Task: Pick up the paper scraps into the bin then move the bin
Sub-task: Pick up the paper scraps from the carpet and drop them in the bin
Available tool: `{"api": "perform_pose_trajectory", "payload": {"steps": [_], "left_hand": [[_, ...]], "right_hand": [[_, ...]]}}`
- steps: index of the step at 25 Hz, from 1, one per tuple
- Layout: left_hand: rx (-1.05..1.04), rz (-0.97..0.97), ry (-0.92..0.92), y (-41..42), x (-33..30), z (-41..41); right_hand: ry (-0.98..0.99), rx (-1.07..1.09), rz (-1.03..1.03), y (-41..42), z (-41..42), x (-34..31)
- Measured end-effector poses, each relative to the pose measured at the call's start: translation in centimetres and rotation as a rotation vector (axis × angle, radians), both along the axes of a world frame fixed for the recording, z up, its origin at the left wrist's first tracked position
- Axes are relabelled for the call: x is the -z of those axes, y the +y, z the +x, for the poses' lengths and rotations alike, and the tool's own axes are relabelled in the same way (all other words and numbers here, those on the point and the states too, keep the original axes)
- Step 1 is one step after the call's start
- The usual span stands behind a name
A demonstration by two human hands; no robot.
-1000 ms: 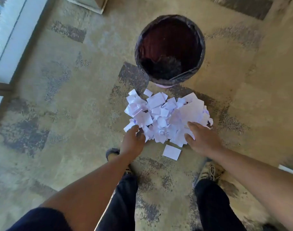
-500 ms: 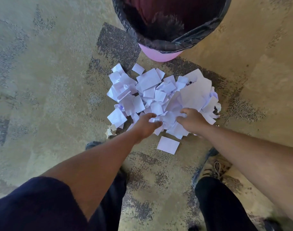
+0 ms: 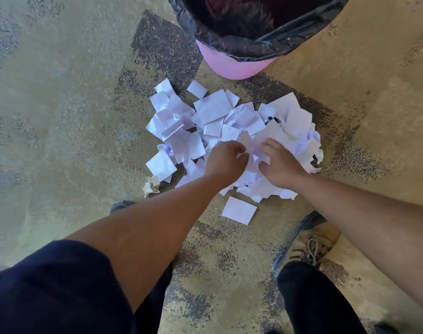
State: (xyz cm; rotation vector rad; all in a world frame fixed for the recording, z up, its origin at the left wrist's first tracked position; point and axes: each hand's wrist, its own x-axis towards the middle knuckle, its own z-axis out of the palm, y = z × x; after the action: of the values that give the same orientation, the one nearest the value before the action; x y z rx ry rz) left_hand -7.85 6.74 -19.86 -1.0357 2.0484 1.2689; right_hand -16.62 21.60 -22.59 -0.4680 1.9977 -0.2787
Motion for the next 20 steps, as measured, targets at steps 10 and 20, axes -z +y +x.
{"api": "perform_pose_trajectory", "payload": {"steps": [10,20], "left_hand": [[-0.585,0.406,-0.200,-1.8,0.7,5.2],[-0.757,0.577,-0.056,-1.6,-1.0,4.1]], "right_hand": [[0.103,0.110,0.124,0.3,-0.1,2.3],[0.224,0.624,-0.116,-0.7,3.7,-3.2]]}}
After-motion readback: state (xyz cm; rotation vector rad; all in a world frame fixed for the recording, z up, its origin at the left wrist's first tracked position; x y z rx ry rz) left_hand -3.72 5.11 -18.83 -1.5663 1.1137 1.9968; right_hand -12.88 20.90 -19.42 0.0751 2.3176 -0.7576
